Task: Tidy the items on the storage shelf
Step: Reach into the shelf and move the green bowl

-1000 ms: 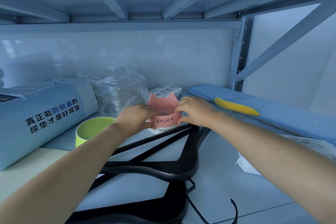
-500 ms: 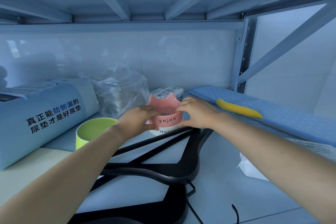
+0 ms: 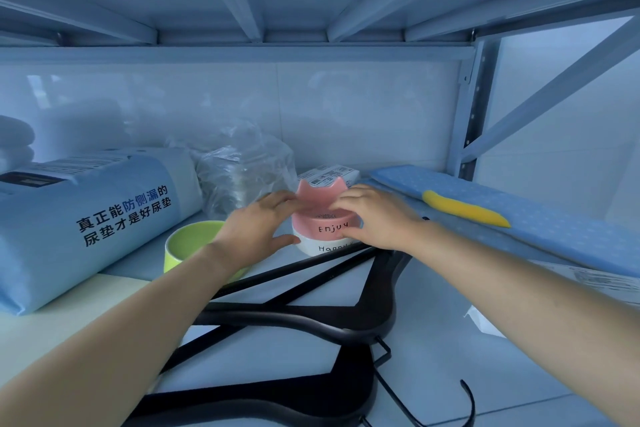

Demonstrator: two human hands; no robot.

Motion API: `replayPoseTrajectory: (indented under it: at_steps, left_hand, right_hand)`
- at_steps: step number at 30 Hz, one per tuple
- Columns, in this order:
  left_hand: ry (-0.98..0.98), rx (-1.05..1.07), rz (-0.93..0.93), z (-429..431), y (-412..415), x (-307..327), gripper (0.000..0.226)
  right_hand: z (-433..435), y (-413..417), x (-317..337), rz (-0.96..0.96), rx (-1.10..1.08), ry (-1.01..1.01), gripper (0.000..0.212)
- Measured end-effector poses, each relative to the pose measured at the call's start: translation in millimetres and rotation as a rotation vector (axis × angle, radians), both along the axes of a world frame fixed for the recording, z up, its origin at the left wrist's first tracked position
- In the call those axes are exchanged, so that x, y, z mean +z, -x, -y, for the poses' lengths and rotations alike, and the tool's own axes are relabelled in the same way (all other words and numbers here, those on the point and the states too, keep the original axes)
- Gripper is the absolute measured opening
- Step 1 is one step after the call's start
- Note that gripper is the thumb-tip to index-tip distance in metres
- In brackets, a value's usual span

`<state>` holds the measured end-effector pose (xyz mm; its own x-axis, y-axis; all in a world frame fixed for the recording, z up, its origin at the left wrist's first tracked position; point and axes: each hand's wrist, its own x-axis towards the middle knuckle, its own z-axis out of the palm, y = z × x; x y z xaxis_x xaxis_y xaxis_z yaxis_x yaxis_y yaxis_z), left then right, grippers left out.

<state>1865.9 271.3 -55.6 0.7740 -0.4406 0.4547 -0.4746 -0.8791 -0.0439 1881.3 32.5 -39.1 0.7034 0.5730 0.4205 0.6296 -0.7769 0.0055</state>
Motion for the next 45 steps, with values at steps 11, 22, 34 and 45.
replayPoseTrajectory:
  at_steps: [11,22,34,45]
  left_hand:
    - [0.001,0.133,-0.036,-95,46,4,0.036]
    - [0.062,0.131,-0.262,-148,67,-17,0.049]
    - [0.048,0.155,-0.218,-151,52,-19,0.06]
    - [-0.08,0.127,-0.106,-145,50,-12,0.054]
  right_hand:
    - [-85,24,0,-0.047,0.17,0.021,0.04]
    - [-156,32,-7,-0.161,0.233,0.205,0.057]
    - [-166,19,-14,-0.267,0.194,0.207,0.052]
    - [-160,27,-6,-0.305,0.141,0.184,0.047]
